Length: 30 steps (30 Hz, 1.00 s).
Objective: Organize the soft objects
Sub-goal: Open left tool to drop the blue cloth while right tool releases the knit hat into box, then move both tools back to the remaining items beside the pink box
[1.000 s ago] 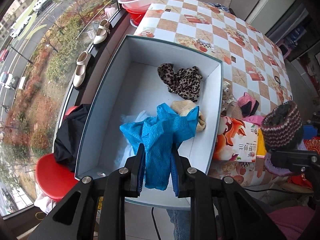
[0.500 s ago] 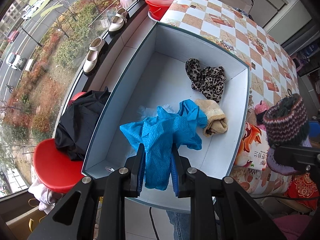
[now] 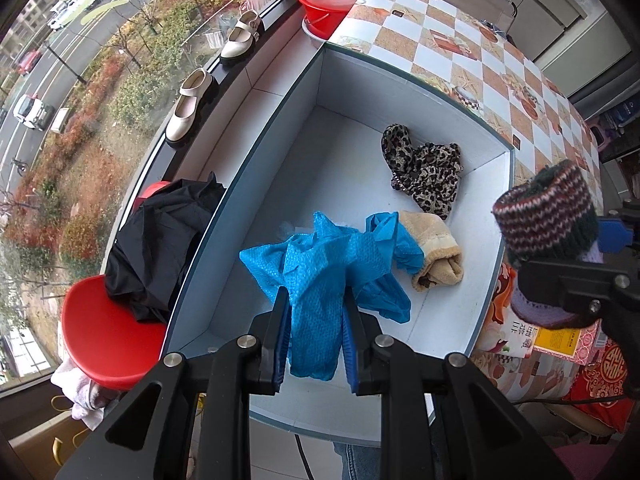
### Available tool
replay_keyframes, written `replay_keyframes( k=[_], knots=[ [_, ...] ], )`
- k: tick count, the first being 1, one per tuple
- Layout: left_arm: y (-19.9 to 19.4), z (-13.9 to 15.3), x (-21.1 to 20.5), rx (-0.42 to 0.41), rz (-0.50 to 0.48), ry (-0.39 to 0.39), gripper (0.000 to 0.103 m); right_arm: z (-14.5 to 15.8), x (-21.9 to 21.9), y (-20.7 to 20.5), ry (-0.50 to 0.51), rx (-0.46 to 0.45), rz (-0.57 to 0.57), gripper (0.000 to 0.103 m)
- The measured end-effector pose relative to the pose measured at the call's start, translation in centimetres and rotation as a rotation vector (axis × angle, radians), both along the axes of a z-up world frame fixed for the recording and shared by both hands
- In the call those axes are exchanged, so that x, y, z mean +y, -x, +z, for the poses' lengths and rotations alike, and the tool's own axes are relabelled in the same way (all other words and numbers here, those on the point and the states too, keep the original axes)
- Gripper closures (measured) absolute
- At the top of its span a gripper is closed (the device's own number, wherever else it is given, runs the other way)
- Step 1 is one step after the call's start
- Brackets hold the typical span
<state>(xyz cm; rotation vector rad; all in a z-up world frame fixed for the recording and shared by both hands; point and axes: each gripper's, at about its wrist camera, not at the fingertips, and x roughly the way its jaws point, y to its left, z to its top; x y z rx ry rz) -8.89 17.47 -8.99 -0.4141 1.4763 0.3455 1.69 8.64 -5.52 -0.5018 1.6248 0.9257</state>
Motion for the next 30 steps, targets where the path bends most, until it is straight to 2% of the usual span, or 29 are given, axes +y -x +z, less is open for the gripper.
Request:
replay_keyframes(
  k=[6, 9, 11, 12, 13, 14, 19, 21, 25, 30],
  knots=[
    [-0.3, -0.5, 0.1, -0.001, 0.004, 0.000, 0.075, -0.7, 0.8, -0.3, 0.002, 0.013, -0.010, 0.055],
    [-0.3, -0.4, 0.0, -0.009, 0.005, -0.021, 0.058, -0.7, 1.1, -0.6, -0.009, 0.016, -0.018, 0.055],
    [-0.5, -0.2, 0.0, -0.016, 0.002, -0.033, 0.037, -0.7, 1.2, -0.9, -0.020, 0.027, -0.030, 0.052],
    [-0.5, -0.2, 0.0, -0.020, 0.001, -0.036, 0.032, -0.6, 1.1, -1.1, -0.027, 0.030, -0.040, 0.040],
    [-0.5, -0.1, 0.0, -0.025, 0.003, -0.037, 0.025, -0.5, 1.1, -1.3, -0.032, 0.028, -0.049, 0.021],
    [-0.5, 0.0, 0.0, -0.031, 0.007, -0.038, 0.023, -0.3, 1.0, -1.5, -0.033, 0.018, -0.057, 0.014],
    [-1.2, -0.8, 0.1, 0.028, 0.011, -0.006, 0.013, 0.1, 0.3, -2.5, -0.017, -0.012, -0.093, 0.011],
    [-1.2, -0.9, 0.0, 0.029, 0.007, 0.005, 0.012, 0.0, -0.2, -3.0, -0.005, -0.011, -0.118, 0.000],
    [-1.4, -0.6, -0.3, 0.017, -0.005, 0.028, 0.011, 0.3, -1.4, -3.9, -0.007, 0.001, -0.164, 0.000],
    [-2.6, 0.7, -1.1, -0.024, -0.046, 0.120, 0.011, 1.7, -3.7, -5.5, -0.026, 0.016, -0.245, 0.000]
  ],
)
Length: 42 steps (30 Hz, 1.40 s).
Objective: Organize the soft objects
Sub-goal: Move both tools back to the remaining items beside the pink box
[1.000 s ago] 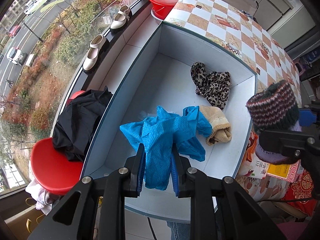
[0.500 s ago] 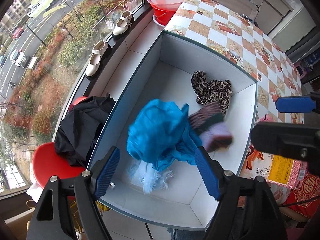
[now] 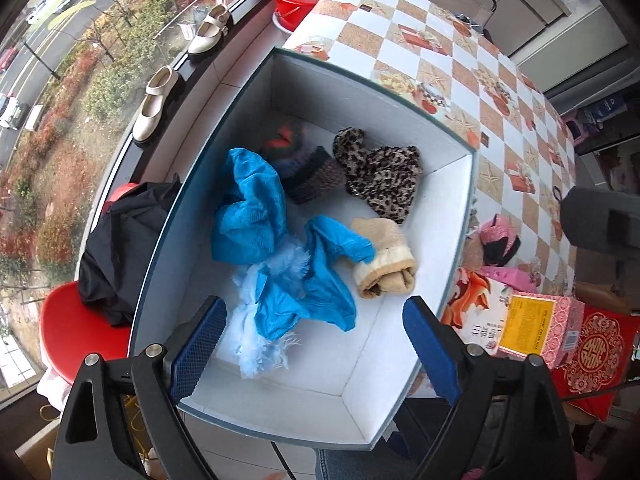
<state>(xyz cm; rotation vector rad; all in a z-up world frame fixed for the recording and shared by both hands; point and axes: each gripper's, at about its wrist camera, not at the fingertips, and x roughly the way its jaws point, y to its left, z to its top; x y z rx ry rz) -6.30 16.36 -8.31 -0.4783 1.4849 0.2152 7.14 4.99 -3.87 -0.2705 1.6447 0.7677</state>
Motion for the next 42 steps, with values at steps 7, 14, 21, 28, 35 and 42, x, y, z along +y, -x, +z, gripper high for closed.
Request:
replay_keyframes(
  k=[7, 14, 21, 28, 35, 42],
  knots=[
    [-4.2, 2.8, -4.2, -0.058, -0.180, 0.018, 0.011, 2.9, -6.8, -3.5, -0.020, 0.003, -0.180, 0.000],
    [-9.6, 2.9, -12.4, -0.066, -0.422, 0.003, 0.011, 3.4, -17.7, -6.0, 0.022, -0.024, -0.387, 0.000],
    [-15.4, -1.4, -18.9, 0.036, -0.535, 0.035, 0.011, -2.1, -29.1, -6.1, 0.111, 0.074, -0.628, 0.000],
    [-19.1, -7.3, -22.9, 0.193, -0.596, 0.010, 0.011, -11.1, -34.7, -3.8, 0.129, 0.271, -0.840, 0.000],
    [-20.1, -11.4, -25.5, 0.306, -0.662, -0.043, 0.011, -17.2, -34.9, -2.7, 0.152, 0.341, -0.901, 0.000],
    [-19.5, -14.0, -27.3, 0.383, -0.716, -0.077, 0.012, -19.6, -34.3, -1.8, 0.163, 0.375, -0.908, 0.000]
  ],
)
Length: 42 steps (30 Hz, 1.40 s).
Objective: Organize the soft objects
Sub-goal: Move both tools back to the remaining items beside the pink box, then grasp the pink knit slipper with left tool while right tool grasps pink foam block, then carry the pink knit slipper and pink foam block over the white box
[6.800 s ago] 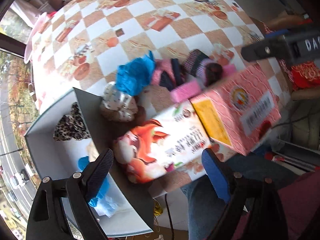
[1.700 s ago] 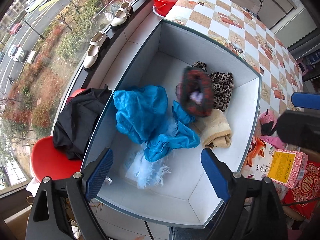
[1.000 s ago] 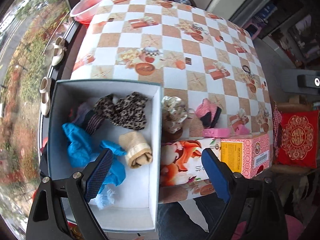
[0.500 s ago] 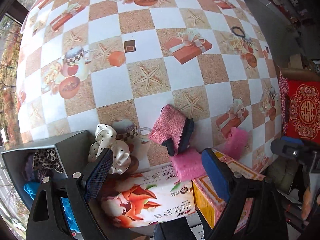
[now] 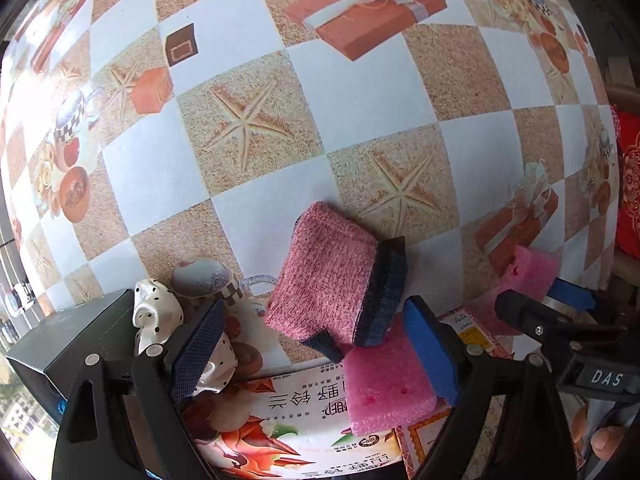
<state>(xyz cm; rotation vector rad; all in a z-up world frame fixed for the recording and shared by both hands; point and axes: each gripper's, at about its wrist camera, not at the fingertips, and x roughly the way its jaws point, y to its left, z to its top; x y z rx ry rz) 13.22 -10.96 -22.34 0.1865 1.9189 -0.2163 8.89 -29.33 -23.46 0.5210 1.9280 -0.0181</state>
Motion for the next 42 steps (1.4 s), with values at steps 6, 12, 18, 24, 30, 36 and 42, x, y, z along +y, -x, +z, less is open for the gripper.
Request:
replay_keyframes(
  k=[6, 12, 18, 24, 30, 36, 42],
  knots=[
    [0.0, -1.2, -0.9, 0.022, -0.035, -0.015, 0.022, 0.3, 1.1, 0.5, 0.029, -0.019, 0.058, 0.006],
    [0.8, -1.4, -1.4, 0.020, -0.038, 0.002, 0.050, 1.9, 2.5, 0.5, 0.041, -0.093, 0.153, 0.054],
    [0.4, 0.6, -1.8, -0.093, -0.043, 0.001, 0.062, 3.1, 2.2, 0.9, 0.012, -0.133, 0.140, 0.054],
    [0.5, 3.9, -0.8, -0.203, -0.007, 0.000, 0.062, 6.2, -1.0, 1.3, 0.015, -0.182, 0.117, 0.054],
    [1.7, 7.2, 0.1, -0.281, -0.002, -0.001, 0.062, 8.9, -2.2, 0.7, 0.027, -0.219, 0.108, 0.054],
    [2.4, 9.3, 1.0, -0.307, 0.018, 0.017, 0.062, 10.8, -2.7, 0.5, 0.038, -0.240, 0.116, 0.054],
    [2.7, 10.7, 2.8, -0.317, 0.026, 0.023, 0.062, 10.9, -3.3, 0.6, 0.049, -0.256, 0.128, 0.054]
  ],
)
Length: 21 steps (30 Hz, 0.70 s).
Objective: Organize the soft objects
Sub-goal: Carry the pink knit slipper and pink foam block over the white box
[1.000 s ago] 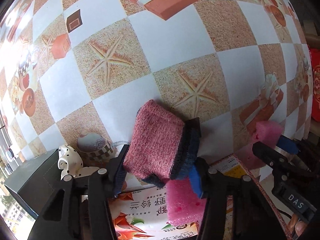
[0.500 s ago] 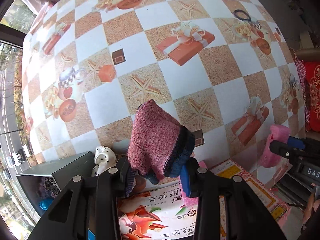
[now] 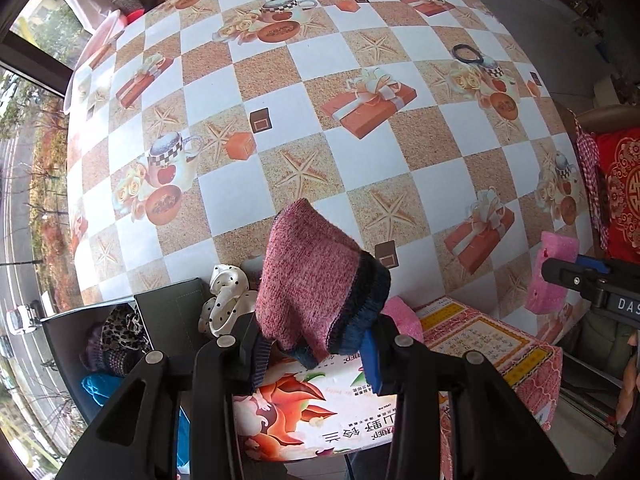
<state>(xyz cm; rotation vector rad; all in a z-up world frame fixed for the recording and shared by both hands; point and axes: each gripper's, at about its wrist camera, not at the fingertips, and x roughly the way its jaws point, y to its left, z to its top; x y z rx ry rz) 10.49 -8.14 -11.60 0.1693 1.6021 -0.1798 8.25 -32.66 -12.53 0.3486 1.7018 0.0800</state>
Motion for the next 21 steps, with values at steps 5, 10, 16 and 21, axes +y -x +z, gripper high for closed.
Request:
replay_keyframes(
  k=[5, 10, 16, 21],
  knots=[
    [0.8, 0.2, 0.4, -0.014, 0.006, 0.006, 0.062, 0.0, 0.4, 0.8, 0.007, -0.005, 0.018, 0.054],
    [2.5, 0.8, 1.0, -0.017, 0.011, 0.009, 0.062, 0.3, 0.4, 2.0, -0.003, -0.005, 0.023, 0.054],
    [5.1, 1.6, 1.9, -0.021, 0.023, 0.017, 0.062, 1.2, 1.0, 3.6, -0.009, -0.008, 0.057, 0.054],
    [7.4, 2.5, 2.8, -0.020, 0.038, 0.038, 0.062, 1.5, 2.3, 5.4, -0.007, -0.008, 0.108, 0.054]
  ],
)
